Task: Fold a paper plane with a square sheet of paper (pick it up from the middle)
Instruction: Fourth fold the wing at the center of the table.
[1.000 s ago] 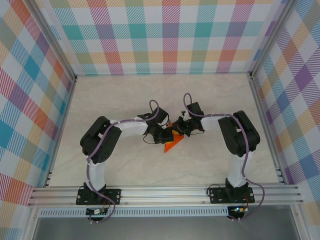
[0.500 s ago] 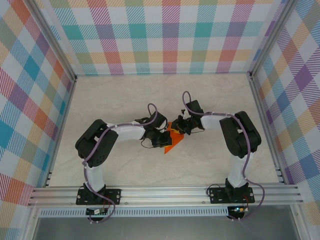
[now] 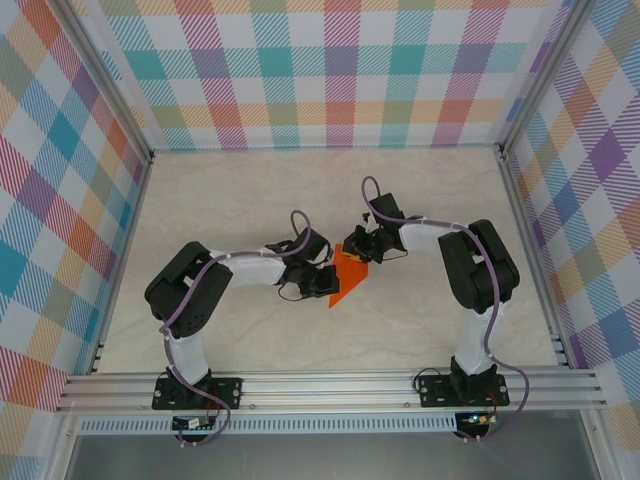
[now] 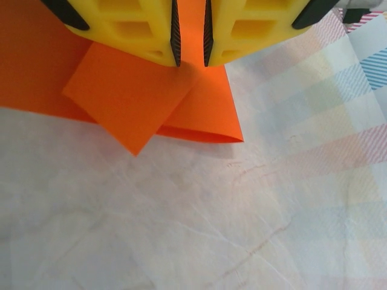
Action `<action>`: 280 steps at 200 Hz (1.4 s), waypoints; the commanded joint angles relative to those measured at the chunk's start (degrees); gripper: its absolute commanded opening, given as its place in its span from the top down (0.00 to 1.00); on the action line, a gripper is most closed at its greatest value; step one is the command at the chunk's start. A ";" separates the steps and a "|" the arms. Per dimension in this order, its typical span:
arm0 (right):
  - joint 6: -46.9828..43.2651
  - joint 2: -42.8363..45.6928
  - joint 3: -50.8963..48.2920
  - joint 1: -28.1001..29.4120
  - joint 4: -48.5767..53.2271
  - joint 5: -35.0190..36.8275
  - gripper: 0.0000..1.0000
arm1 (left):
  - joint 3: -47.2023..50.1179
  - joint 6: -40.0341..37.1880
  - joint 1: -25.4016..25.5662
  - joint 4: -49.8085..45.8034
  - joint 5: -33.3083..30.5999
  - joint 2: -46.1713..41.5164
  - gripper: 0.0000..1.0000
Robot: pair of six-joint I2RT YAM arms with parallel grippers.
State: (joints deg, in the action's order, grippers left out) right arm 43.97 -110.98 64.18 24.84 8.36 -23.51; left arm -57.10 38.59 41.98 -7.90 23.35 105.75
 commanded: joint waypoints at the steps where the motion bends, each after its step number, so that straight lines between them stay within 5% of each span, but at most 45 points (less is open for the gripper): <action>1: -3.23 -1.67 3.51 -1.08 4.26 2.25 0.80 | 3.06 0.13 0.69 -2.54 -1.03 -0.11 0.94; 100: -6.68 2.35 6.80 -4.80 9.53 1.30 0.77 | 3.16 0.08 0.72 -2.06 -0.68 -1.01 0.94; 187: -1.21 11.10 -7.87 -4.80 4.80 -4.54 0.64 | -3.17 -2.04 0.05 -5.04 -3.29 -6.28 0.84; 280: 2.15 12.18 -14.07 -4.63 3.04 -4.41 0.57 | -8.13 -3.22 -3.74 -4.49 -1.27 -0.02 0.82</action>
State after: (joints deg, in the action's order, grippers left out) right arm 44.71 -100.64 50.92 19.97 11.84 -28.08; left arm -63.44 36.40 38.79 -11.92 20.95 103.63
